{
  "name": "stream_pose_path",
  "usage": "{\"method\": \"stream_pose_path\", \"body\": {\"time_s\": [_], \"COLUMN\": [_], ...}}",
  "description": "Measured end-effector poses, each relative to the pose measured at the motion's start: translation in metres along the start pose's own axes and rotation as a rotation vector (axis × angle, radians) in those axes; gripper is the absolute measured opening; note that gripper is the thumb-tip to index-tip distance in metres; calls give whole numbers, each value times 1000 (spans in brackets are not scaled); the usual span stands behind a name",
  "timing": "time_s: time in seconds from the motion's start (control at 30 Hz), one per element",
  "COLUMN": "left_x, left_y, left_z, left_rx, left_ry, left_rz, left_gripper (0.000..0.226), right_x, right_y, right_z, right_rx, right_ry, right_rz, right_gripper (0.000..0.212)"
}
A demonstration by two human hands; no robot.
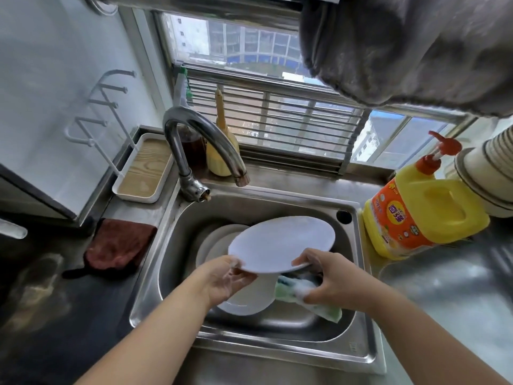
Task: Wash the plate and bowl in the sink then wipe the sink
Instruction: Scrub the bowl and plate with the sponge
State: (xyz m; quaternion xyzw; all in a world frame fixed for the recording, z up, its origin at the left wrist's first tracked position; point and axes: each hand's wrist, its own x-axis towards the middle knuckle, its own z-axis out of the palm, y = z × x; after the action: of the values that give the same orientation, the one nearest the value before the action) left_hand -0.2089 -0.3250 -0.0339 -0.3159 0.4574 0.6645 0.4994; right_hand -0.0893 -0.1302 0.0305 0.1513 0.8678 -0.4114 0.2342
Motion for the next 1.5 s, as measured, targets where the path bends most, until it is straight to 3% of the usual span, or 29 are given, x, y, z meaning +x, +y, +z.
{"method": "stream_pose_path", "body": {"time_s": [0.13,0.23,0.33,0.43,0.53,0.67,0.73,0.8,0.87,0.9,0.97,1.03,1.1,1.4,1.5], "left_x": [7,10,10,7,6,6,4,2,0,-1,-1,0,2,14,12], "left_y": [2,6,11,11,9,14,19,24,26,26,24,18,10,-17,-14], "left_z": [-8,-23,-41,-47,-48,-53,-59,-66,-72,-74,-76,-77,-77,-86,-88], "left_rx": [119,258,353,433,504,524,523,499,464,448,412,370,337,163,151], "left_ry": [110,173,227,266,245,241,265,284,300,311,328,341,352,410,418], "left_rz": [54,149,205,237,253,285,302,315,316,316,321,324,326,330,340], "left_gripper": [30,45,45,38,33,31,31,32,31,30,29,30,30,32,32], "right_x": [6,7,3,17,49,78,81,77,75,78,90,107,126,161,158], "right_y": [10,17,19,13,-4,-21,-14,-2,23,41,84,126,158,137,126], "right_z": [12,11,-2,-7,14,50,52,45,38,39,58,93,127,165,162], "right_rx": [84,89,120,204,85,-125,-116,82,258,274,200,153,214,542,675], "right_ry": [-59,-190,-234,83,385,273,281,490,710,713,449,108,7,174,232], "right_rz": [17,84,135,94,-2,-119,-150,-149,28,180,459,555,577,659,600], "right_gripper": [51,57,49,43,51,62,61,50,35,30,28,27,27,12,6]}}
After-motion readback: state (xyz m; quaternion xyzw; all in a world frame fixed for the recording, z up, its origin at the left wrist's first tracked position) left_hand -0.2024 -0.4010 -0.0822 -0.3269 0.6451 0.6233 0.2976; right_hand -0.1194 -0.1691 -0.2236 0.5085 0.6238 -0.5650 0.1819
